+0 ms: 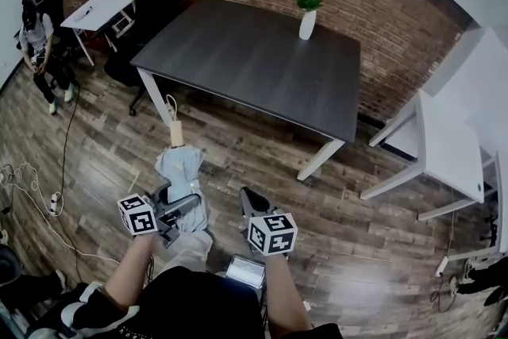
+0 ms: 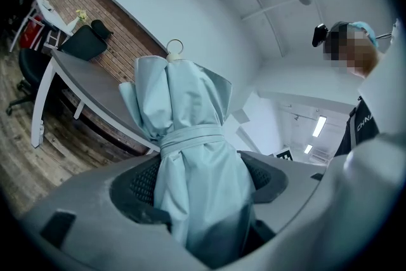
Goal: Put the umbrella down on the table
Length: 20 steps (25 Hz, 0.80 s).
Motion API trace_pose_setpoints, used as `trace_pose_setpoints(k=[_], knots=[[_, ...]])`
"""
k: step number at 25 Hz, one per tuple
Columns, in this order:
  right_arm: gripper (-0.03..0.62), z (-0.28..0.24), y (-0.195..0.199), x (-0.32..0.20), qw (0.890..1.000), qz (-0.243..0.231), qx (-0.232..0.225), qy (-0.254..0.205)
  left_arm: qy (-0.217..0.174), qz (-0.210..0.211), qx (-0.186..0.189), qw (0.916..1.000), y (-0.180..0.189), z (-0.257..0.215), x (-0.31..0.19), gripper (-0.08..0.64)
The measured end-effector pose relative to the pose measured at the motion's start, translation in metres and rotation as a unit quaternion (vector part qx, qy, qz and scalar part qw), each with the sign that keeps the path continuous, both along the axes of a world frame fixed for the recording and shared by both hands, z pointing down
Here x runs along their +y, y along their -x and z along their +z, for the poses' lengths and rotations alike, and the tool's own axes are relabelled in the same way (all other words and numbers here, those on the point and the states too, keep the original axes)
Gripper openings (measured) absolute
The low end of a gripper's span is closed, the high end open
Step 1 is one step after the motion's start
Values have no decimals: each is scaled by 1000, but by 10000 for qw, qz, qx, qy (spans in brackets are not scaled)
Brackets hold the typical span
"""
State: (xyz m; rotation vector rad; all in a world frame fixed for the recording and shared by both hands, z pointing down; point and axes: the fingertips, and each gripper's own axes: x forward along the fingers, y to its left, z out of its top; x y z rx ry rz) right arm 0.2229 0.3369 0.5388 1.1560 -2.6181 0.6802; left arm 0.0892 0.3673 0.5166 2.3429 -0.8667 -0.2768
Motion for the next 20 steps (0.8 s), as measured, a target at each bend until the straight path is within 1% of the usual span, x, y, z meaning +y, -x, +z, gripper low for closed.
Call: trace_pose_setpoints(k=[3, 6, 9, 13, 20], knots=[[8, 1, 4, -23, 10000, 41, 32, 24, 7, 23, 44, 10000, 3, -2, -25, 334], [8, 1, 11, -51, 9999, 49, 115, 24, -7, 52, 120, 9999, 11, -1, -56, 334], [8, -2, 22, -83, 9998, 105, 174, 32, -30, 146, 121, 9998, 21, 0, -87, 334], [8, -5, 47, -124, 9996, 120, 245, 11, -98, 293, -22, 9995, 42, 3, -128, 334], [8, -11, 91, -180, 9993, 232, 303, -17, -150, 429, -66, 9989, 86, -6, -186, 334]])
